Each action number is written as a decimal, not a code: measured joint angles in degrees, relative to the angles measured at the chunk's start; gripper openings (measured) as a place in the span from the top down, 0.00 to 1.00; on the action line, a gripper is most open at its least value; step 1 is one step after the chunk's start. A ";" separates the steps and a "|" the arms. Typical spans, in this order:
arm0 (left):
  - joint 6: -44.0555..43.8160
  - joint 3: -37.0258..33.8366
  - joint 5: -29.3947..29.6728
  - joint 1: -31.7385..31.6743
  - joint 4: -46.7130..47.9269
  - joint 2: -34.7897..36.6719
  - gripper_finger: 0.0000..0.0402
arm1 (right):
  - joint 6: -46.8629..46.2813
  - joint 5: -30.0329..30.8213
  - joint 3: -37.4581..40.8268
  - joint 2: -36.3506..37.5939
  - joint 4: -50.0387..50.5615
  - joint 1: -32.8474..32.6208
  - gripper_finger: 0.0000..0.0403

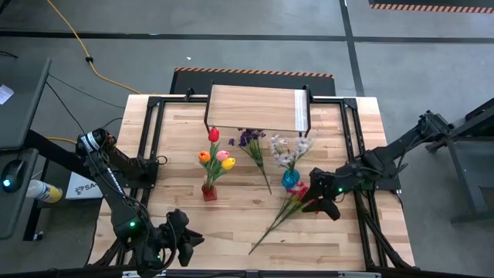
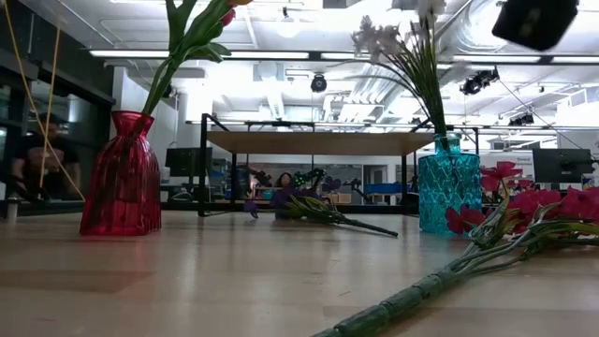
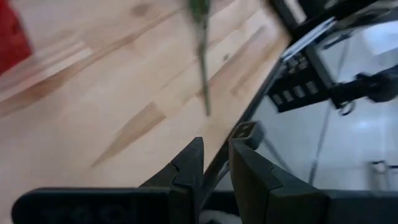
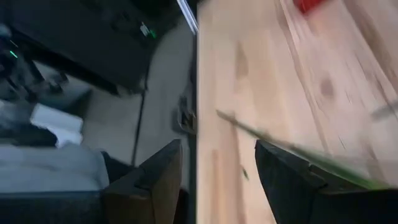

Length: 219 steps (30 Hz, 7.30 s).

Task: Pick and place flowers into a vace then onto a shelf
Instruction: Put the red flowers into the blue vase

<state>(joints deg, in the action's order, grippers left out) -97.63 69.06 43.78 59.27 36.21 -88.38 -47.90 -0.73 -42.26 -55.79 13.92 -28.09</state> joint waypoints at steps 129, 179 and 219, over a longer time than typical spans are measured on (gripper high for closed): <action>23.84 55.69 -24.21 -29.46 13.40 -51.58 0.72 | 34.49 10.12 0.00 0.02 -35.04 -14.26 0.52; 22.51 60.67 -29.64 -30.01 26.07 -54.42 0.72 | 34.25 16.74 0.00 0.02 -33.39 -12.00 0.52; 26.69 54.88 -32.42 -29.74 11.60 -55.03 0.94 | 34.25 16.65 0.00 0.02 -31.94 -10.02 0.52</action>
<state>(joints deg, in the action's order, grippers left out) -70.94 123.94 11.36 29.52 47.81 -143.41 -13.65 15.92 -42.26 -55.77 -18.02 -38.11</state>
